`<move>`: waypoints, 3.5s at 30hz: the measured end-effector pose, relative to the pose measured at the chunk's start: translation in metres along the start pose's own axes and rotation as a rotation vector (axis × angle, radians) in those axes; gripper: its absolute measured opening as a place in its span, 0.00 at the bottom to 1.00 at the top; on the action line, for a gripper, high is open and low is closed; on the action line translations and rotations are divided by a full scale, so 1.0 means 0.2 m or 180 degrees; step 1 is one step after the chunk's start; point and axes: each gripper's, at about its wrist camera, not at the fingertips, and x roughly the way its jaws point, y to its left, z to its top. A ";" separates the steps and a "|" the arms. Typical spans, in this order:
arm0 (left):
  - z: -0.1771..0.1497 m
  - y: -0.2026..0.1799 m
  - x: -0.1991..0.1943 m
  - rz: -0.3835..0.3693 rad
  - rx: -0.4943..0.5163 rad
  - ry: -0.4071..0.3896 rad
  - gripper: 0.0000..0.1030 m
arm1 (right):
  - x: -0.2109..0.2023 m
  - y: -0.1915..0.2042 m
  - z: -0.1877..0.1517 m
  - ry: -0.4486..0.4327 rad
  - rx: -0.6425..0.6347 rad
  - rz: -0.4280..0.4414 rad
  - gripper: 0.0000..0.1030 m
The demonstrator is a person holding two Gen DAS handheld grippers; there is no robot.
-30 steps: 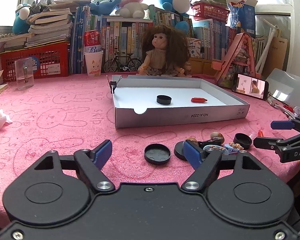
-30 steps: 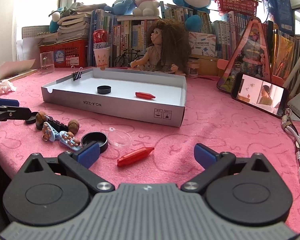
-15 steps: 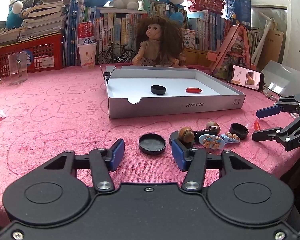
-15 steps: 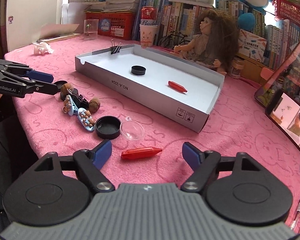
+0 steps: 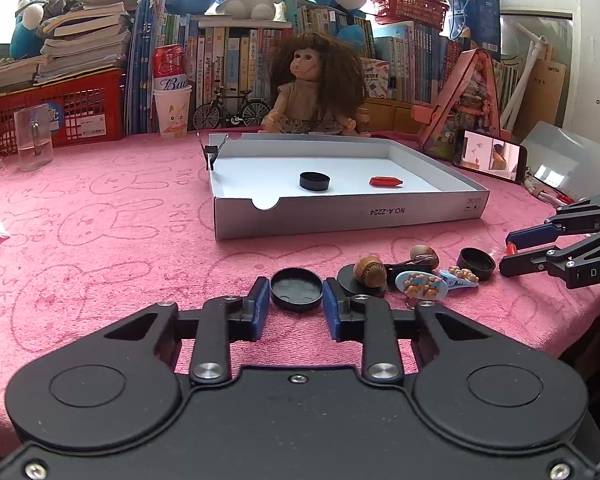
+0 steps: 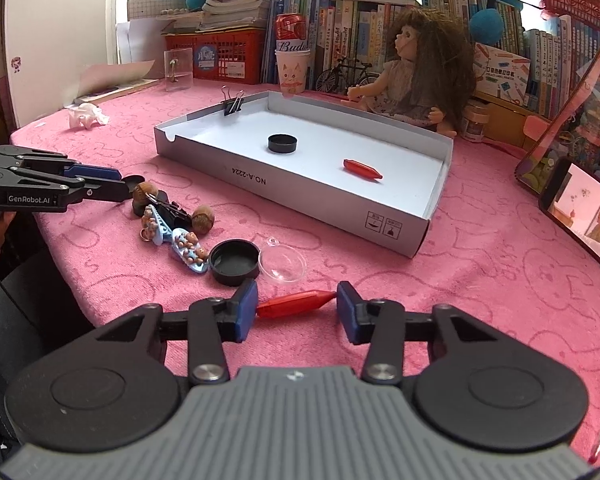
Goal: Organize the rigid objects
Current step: 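Grasp a second black lid with the left gripper while the right gripper grasps another red tube, then place the lid beside the first lid and the tube beside the first tube in the tray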
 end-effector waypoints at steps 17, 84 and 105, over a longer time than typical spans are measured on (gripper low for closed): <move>0.02 0.00 0.02 0.0108 -0.0048 -0.0001 0.26 | 0.02 0.01 0.03 -0.0210 0.0391 -0.0363 0.47; 0.69 0.11 0.82 0.0396 -0.0659 0.0685 0.29 | 0.59 -0.30 0.53 0.0368 0.2181 -0.0686 0.47; 0.67 0.05 0.92 0.0423 -0.0684 0.0729 0.29 | 0.70 -0.29 0.58 0.0445 0.1958 -0.0828 0.49</move>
